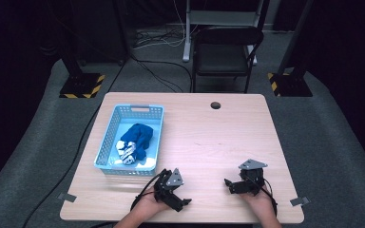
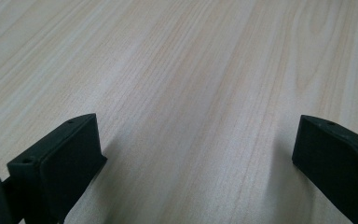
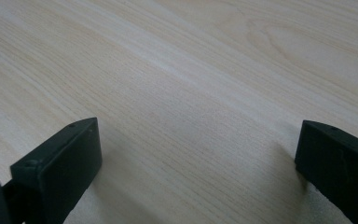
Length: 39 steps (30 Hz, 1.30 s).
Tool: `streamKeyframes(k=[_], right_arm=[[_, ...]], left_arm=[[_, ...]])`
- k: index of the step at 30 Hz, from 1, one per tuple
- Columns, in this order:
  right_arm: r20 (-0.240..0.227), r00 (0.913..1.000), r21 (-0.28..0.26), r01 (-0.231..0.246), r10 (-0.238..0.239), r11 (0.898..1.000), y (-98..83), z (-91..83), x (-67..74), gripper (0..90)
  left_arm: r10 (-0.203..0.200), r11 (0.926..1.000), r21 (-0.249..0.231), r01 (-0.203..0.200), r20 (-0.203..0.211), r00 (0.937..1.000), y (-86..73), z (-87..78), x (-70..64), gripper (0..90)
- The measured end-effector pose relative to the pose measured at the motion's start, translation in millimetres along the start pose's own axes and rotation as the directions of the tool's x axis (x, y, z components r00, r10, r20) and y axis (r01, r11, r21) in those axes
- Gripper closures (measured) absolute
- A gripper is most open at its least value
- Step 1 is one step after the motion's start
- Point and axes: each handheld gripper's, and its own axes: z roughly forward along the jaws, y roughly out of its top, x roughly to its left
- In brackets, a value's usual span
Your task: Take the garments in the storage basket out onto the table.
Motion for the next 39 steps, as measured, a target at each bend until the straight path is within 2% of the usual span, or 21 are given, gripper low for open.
streamKeyframes(k=[13,21,31,39], right_arm=[[0.000,1.0000,0.000,0.000,0.000,1.000,0.1,0.1,0.0,0.0],[-0.001,1.0000,0.000,0.000,0.000,1.000,0.2,0.1,0.0,0.0],[-0.001,1.0000,0.000,-0.001,0.001,1.000,0.2,0.2,0.0,0.0],[-0.001,1.0000,0.000,0.000,0.000,1.000,0.2,0.2,-0.1,0.0]], left_arm=[[-0.002,1.0000,-0.005,0.002,0.002,1.0000,-0.1,-0.4,1.0,1.8],[-0.032,0.9995,-0.004,0.032,0.011,0.9994,0.5,-4.0,3.8,4.6],[-0.030,0.9991,-0.030,0.031,0.018,0.9994,6.0,-11.9,0.9,4.7],[-0.018,0.9969,-0.076,0.019,0.013,0.9998,13.9,-27.6,-2.9,4.8]])
